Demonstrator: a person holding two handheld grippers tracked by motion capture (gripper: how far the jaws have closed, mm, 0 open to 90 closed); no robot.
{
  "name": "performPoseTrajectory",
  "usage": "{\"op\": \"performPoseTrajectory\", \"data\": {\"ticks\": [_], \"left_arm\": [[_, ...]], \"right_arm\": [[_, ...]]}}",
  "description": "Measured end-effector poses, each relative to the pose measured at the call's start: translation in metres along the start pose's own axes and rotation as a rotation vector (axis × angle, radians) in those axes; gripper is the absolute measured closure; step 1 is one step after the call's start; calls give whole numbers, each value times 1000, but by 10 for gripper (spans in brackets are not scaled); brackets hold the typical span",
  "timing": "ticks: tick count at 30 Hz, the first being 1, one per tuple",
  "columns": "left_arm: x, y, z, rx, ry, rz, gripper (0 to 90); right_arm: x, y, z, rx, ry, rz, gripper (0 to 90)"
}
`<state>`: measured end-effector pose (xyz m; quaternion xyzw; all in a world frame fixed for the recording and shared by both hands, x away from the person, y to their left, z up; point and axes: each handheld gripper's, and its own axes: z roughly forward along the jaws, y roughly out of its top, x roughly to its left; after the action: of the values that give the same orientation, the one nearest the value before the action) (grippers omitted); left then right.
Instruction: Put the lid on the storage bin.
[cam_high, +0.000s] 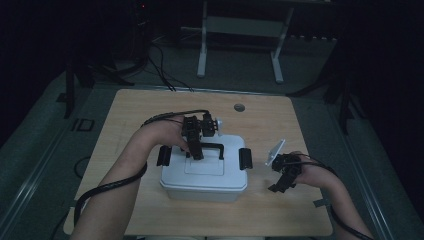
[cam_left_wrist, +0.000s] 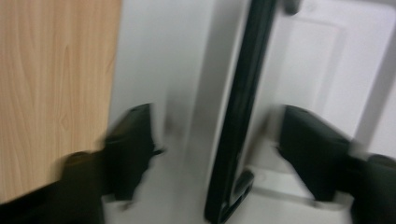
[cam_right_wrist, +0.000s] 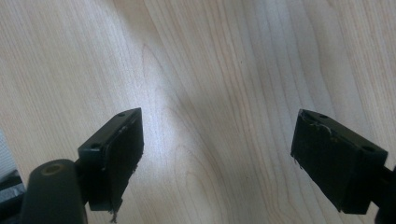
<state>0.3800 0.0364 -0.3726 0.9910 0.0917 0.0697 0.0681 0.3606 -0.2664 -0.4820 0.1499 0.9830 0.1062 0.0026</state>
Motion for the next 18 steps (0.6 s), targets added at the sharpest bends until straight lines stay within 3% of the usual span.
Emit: {"op": "performPoseTrajectory", "data": {"ticks": [2,5,11,18], "left_arm": [[1,-8,1,-9,-8,-31,127],[3,-20,0,-26,-17,-56,80],[4,-50,-4,-86,-34,-100,80],[4,-80,-9,-141,-25,-149,69]], "right_arm": [[0,0,0,-3,0,1,167],[0,1,0,-3,0,1,167],[0,4,1,-5,-1,0,166],[0,5,0,-13,-6,3,157]]}}
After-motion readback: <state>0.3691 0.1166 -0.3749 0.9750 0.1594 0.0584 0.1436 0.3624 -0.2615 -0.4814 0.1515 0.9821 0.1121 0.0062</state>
